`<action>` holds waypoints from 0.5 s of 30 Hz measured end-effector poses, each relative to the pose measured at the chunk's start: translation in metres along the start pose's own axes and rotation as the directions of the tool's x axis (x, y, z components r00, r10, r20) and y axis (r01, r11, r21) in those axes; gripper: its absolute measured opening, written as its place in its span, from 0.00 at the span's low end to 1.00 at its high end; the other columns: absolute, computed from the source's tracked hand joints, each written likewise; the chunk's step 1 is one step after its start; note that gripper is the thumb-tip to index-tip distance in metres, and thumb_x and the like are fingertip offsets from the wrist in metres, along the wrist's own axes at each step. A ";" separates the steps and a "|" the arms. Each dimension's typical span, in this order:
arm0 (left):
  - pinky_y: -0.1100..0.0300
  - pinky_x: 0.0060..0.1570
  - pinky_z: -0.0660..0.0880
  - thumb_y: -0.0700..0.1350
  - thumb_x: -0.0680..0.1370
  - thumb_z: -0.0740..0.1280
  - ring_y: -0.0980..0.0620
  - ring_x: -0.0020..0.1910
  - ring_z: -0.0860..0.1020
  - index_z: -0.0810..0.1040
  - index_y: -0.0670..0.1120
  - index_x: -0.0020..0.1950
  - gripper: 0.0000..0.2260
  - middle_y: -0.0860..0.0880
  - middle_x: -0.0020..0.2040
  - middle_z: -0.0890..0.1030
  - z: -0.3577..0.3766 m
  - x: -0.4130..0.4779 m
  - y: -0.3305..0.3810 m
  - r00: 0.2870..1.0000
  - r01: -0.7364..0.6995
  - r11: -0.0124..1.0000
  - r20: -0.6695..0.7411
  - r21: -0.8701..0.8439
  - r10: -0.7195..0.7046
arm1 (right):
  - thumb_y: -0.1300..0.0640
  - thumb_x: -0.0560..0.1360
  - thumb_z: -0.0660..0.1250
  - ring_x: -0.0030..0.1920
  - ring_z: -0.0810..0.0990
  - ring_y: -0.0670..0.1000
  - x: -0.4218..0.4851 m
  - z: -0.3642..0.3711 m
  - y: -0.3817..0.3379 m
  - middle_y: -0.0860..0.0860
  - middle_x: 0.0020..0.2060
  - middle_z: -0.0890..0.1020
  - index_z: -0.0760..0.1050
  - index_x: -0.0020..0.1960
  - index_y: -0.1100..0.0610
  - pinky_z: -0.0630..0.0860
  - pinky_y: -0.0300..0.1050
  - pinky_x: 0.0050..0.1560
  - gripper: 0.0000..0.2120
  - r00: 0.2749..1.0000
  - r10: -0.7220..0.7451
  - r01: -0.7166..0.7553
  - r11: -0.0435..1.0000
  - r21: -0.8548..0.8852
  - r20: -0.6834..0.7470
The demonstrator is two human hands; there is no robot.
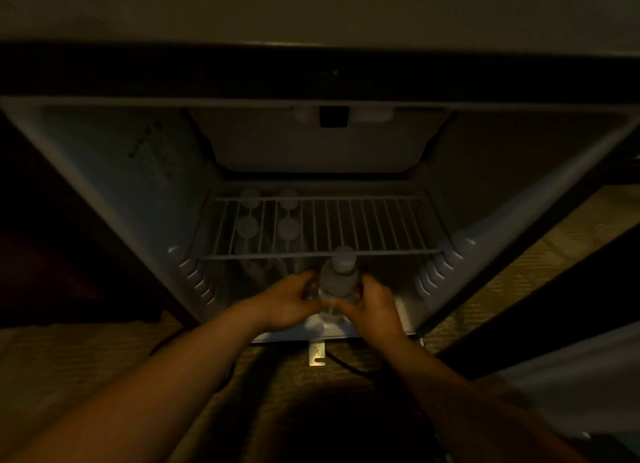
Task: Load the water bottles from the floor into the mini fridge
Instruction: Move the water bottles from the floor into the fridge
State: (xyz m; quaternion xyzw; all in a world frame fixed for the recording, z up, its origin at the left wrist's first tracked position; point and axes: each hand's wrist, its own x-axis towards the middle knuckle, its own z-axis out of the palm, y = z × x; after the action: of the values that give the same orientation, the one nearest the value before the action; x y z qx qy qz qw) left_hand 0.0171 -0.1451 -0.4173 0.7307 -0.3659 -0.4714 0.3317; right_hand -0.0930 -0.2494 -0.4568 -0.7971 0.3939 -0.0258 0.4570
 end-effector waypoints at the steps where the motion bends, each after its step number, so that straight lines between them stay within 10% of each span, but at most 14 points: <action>1: 0.61 0.63 0.71 0.37 0.77 0.62 0.48 0.65 0.72 0.66 0.41 0.69 0.20 0.44 0.64 0.74 0.001 0.002 -0.003 1.000 0.008 1.000 -0.003 -0.026 -0.008 | 0.56 0.71 0.71 0.54 0.77 0.49 0.004 0.001 -0.001 0.52 0.53 0.79 0.73 0.61 0.58 0.69 0.37 0.49 0.19 1.000 0.024 -0.024 0.999 0.037 0.012; 7: 0.74 0.45 0.74 0.34 0.78 0.60 0.57 0.55 0.72 0.66 0.43 0.68 0.19 0.45 0.62 0.73 0.006 0.013 -0.014 0.999 0.024 0.993 -0.030 -0.118 -0.028 | 0.50 0.71 0.71 0.57 0.77 0.52 0.018 0.011 0.007 0.52 0.55 0.79 0.74 0.60 0.55 0.72 0.44 0.53 0.20 0.996 0.067 -0.072 0.995 -0.070 -0.062; 15: 0.71 0.54 0.69 0.36 0.76 0.63 0.57 0.65 0.69 0.62 0.47 0.72 0.25 0.49 0.69 0.70 0.008 0.023 -0.033 0.993 0.115 0.992 0.043 -0.049 -0.113 | 0.70 0.72 0.66 0.66 0.72 0.50 -0.002 0.028 0.037 0.54 0.65 0.74 0.65 0.69 0.61 0.71 0.37 0.61 0.26 0.995 0.088 -0.096 0.842 0.531 0.039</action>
State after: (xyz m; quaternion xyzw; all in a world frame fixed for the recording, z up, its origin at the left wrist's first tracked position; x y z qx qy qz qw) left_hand 0.0233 -0.1486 -0.4577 0.7319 -0.3177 -0.5136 0.3155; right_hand -0.1060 -0.2380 -0.5005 -0.6198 0.4061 -0.1067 0.6629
